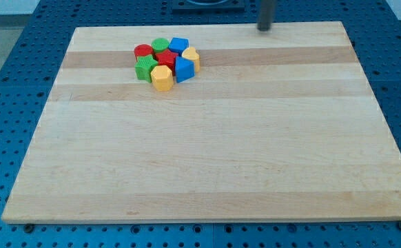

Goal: Slide the blue cube bottom right of the yellow heart

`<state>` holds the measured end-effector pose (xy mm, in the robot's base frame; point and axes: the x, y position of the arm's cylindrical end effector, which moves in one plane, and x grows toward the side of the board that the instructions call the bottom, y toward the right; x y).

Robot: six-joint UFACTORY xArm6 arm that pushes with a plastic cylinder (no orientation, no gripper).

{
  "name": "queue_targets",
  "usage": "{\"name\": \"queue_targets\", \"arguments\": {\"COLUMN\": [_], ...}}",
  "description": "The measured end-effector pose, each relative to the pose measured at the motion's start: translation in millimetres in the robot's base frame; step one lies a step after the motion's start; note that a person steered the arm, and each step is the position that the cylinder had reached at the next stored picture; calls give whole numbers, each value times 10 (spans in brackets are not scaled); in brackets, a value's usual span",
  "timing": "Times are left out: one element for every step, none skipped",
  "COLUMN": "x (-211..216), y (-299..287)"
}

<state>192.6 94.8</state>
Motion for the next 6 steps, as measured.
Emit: {"name": "queue_targets", "arguments": {"x": [32,67,65,130,317,457], "y": [-748,-1610,-2016,-2531,-2936,-2601]}}
